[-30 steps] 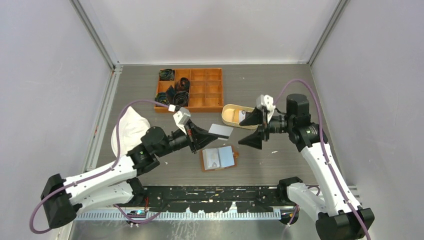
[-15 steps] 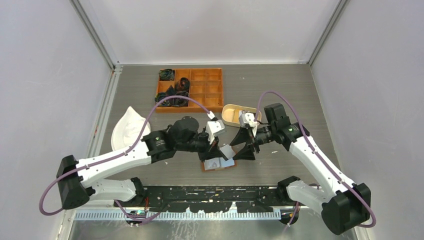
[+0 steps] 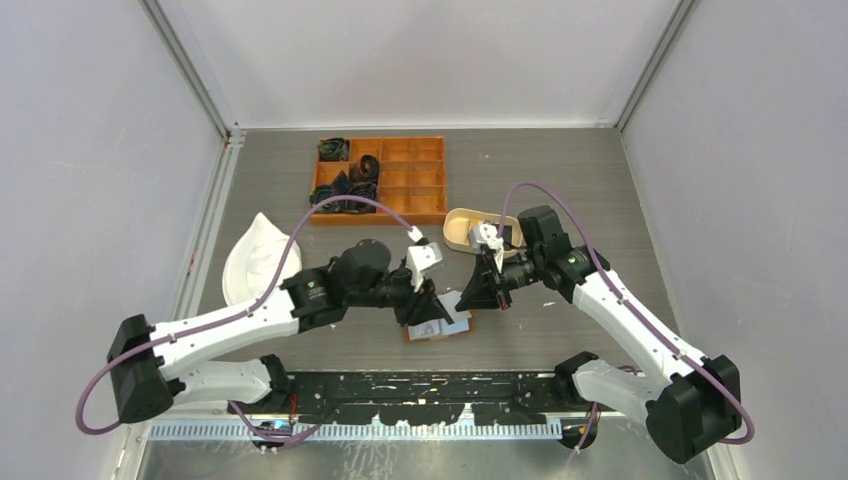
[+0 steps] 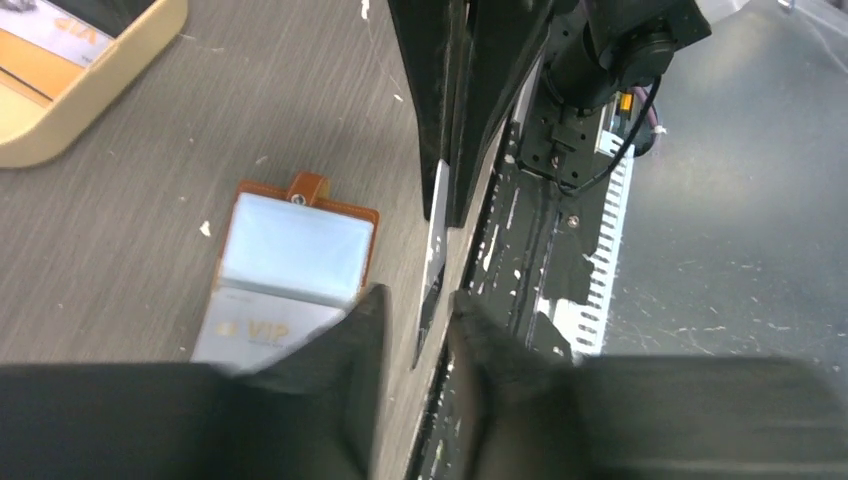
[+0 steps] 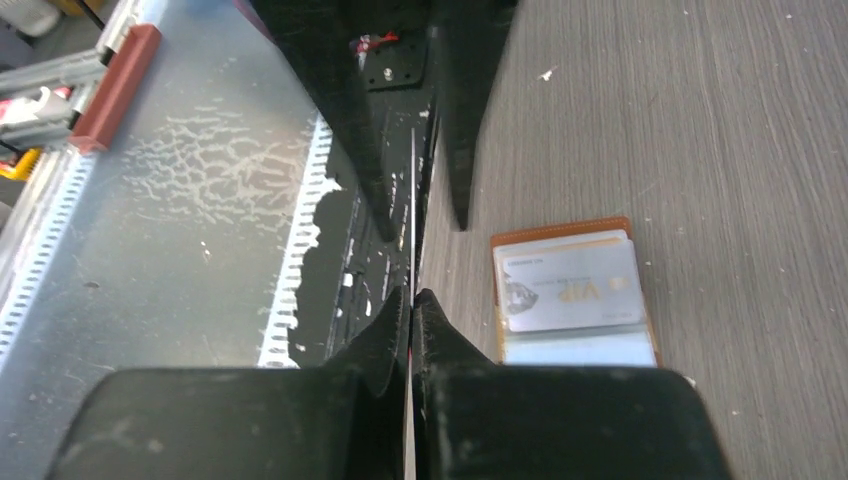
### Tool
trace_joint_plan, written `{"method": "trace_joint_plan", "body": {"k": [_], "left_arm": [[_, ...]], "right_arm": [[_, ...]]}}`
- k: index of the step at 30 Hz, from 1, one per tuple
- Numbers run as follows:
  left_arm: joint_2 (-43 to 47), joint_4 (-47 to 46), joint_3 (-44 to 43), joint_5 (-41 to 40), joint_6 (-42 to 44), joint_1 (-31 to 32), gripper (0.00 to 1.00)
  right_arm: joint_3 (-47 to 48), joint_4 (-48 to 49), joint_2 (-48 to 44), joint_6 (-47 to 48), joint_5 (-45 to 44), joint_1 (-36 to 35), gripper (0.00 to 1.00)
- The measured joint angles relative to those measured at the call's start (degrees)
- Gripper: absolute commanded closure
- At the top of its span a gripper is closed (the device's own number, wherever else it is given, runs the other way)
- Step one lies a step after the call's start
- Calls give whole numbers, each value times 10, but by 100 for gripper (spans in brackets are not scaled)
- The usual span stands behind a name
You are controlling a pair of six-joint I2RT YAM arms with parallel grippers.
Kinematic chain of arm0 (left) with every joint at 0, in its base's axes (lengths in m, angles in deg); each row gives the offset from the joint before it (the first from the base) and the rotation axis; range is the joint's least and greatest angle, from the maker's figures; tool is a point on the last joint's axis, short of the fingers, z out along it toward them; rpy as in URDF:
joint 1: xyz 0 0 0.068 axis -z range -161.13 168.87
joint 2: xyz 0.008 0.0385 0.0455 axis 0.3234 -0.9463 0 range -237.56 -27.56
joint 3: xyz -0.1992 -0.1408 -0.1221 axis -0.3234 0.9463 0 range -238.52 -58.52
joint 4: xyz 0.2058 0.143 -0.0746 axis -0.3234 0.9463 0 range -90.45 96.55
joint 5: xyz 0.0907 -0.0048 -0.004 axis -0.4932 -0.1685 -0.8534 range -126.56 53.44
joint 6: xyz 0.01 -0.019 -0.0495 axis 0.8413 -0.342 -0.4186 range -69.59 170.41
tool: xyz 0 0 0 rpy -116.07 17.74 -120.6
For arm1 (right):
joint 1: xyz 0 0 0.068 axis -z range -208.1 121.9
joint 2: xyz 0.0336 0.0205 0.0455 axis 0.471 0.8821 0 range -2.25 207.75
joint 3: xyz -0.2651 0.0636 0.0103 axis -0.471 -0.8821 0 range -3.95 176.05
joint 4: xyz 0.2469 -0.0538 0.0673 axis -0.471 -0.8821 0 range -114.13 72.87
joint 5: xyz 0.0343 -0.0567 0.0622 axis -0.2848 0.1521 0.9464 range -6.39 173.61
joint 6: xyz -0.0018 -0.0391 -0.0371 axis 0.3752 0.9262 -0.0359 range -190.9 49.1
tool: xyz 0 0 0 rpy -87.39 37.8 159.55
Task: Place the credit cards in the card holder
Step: Pick up the credit card from the storage box.
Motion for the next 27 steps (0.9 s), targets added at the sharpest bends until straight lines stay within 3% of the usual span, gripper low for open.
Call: {"method": "trace_joint_plan", "body": {"k": [2,4,10,16,22,24,26,27], "left_arm": [[33,-57,49,-12,-19,0,37],[94,-137,134,-24,-47,0,26],[219,-429,387,-76,-139,0,24],[198,-578,420,-110,-184,0,27],[131,-696,412,-120,-218,0,50],[104,-722,407,-122,-228,0,69],[86,-737,401,-122,-236,0,98],[80,-743,399,-122,-242,0,100]], "right_arm": [[0,15,0,-31,9,-1,99],[-1,47,0,-73,19,-1,99],[-5,151,1,-216,37,0,99],[-5,195,20,-285,55,0,99],[-5,208,23,-307,61,0,99],[-6,211,23,-310,62,0,99],[-6,213,23,-311,63,0,99],[-6,214,23,-311,62,0,99]]}}
